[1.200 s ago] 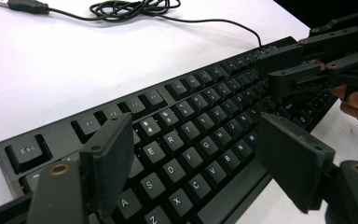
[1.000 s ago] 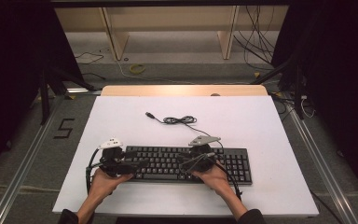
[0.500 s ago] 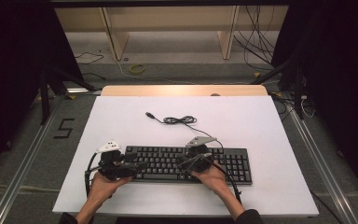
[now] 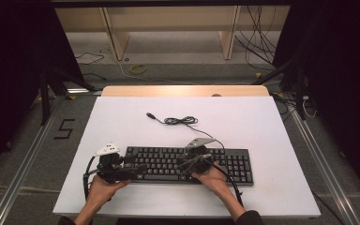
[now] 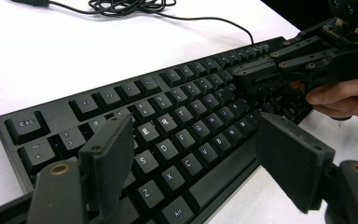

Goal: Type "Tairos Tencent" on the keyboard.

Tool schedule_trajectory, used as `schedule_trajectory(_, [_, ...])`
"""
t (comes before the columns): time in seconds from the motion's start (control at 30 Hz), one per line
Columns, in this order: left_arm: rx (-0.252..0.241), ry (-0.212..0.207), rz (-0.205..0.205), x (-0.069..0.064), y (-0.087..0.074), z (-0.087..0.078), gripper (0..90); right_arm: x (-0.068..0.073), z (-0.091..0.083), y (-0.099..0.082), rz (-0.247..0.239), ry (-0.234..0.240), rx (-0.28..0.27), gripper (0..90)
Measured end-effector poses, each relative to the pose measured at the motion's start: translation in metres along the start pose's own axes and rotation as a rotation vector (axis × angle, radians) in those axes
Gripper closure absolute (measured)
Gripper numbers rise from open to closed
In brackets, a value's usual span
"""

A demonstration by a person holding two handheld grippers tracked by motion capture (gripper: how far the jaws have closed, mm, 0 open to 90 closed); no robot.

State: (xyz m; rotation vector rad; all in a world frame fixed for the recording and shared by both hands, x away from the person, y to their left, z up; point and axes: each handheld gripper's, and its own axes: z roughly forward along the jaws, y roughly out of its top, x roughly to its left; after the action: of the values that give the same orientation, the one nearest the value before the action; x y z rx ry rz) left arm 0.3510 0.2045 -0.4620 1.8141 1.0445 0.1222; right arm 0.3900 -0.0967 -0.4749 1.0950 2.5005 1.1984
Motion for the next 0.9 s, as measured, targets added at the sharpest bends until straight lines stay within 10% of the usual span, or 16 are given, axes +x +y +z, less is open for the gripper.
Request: schedule_trajectory(0.9, [0.011, 0.003, 0.005, 0.0007, -0.0026, 0.0001, 27.6, -0.0014, 0.0, -0.0013, 0.01, -0.014, 0.009, 90.0])
